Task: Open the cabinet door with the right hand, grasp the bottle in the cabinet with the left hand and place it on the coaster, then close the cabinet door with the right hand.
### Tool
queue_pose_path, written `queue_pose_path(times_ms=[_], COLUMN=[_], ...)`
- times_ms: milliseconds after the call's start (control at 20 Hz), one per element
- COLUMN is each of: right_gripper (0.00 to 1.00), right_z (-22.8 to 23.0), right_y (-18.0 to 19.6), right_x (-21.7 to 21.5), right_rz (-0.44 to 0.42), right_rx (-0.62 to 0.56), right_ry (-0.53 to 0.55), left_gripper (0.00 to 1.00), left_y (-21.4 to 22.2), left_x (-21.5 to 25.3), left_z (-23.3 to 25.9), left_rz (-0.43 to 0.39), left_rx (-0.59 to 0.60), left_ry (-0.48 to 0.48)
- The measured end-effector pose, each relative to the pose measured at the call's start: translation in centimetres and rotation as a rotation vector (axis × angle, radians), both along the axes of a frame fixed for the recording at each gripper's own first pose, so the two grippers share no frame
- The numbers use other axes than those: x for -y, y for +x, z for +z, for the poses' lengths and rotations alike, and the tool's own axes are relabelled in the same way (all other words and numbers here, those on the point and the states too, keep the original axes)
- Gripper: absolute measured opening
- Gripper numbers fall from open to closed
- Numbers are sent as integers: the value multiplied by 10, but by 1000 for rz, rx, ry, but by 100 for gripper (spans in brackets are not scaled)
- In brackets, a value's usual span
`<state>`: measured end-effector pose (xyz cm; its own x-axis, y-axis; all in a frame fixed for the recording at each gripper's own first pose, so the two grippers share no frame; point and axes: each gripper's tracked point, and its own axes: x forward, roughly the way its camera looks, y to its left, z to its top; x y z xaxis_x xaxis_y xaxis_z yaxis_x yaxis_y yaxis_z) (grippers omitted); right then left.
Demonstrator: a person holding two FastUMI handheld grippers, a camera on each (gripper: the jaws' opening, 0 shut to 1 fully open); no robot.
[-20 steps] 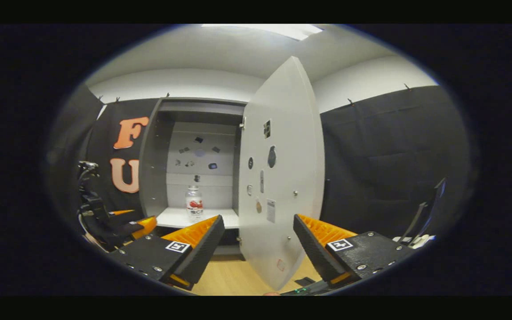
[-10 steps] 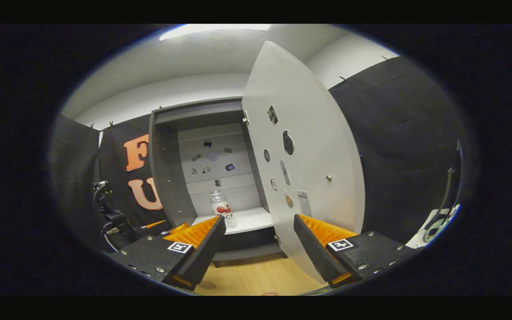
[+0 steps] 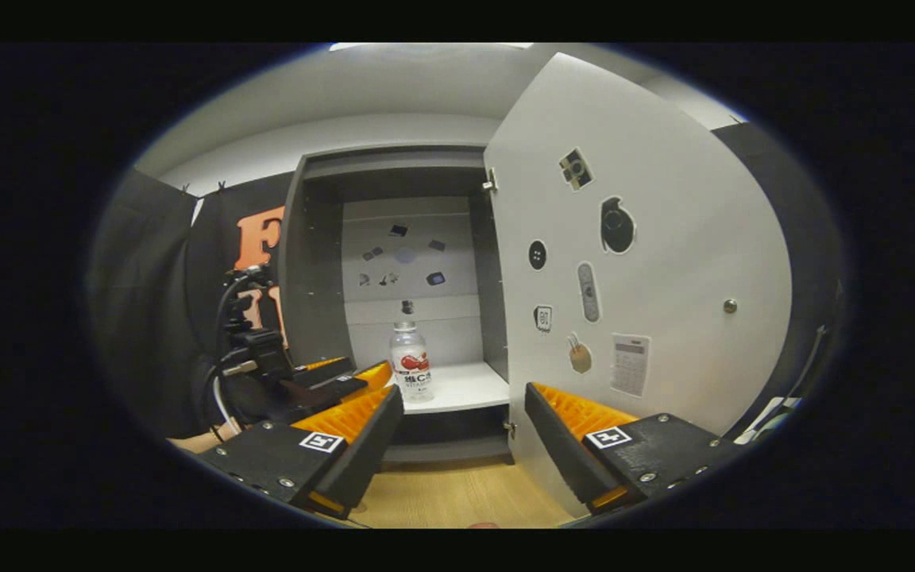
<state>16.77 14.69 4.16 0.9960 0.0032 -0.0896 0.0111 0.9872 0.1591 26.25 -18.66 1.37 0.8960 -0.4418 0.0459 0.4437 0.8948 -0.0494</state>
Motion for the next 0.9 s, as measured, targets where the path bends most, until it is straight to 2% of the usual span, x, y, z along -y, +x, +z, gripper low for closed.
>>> queue_pose_path(times_ms=[250,300,450,500,750,800,850,900], right_gripper=[95,95,95,95,95,95,100,95], right_z=[-6,-7,-9,-9,-17,-18,-19,-20], right_y=[18,21,27,27,31,31,30,29], right_x=[-8,-9,-10,-9,-8,-7,-7,-7], right_rz=[7,9,10,6,4,1,-3,-8], right_rx=[-23,-24,-30,-32,-52,-54,-56,-58], right_ry=[-4,-4,-17,-22,-17,-10,-3,3], left_gripper=[94,97,94,96,96,92,88,86], left_y=[48,57,81,86,99,101,100,98], left_x=[32,37,45,47,54,54,55,54], left_z=[-12,-16,-31,-35,-45,-45,-45,-46], left_rz=[-96,-102,-103,-102,-104,-102,-105,-103], left_rx=[-21,-35,-80,-89,-103,-98,-99,-101], left_ry=[15,16,15,18,24,19,25,32])
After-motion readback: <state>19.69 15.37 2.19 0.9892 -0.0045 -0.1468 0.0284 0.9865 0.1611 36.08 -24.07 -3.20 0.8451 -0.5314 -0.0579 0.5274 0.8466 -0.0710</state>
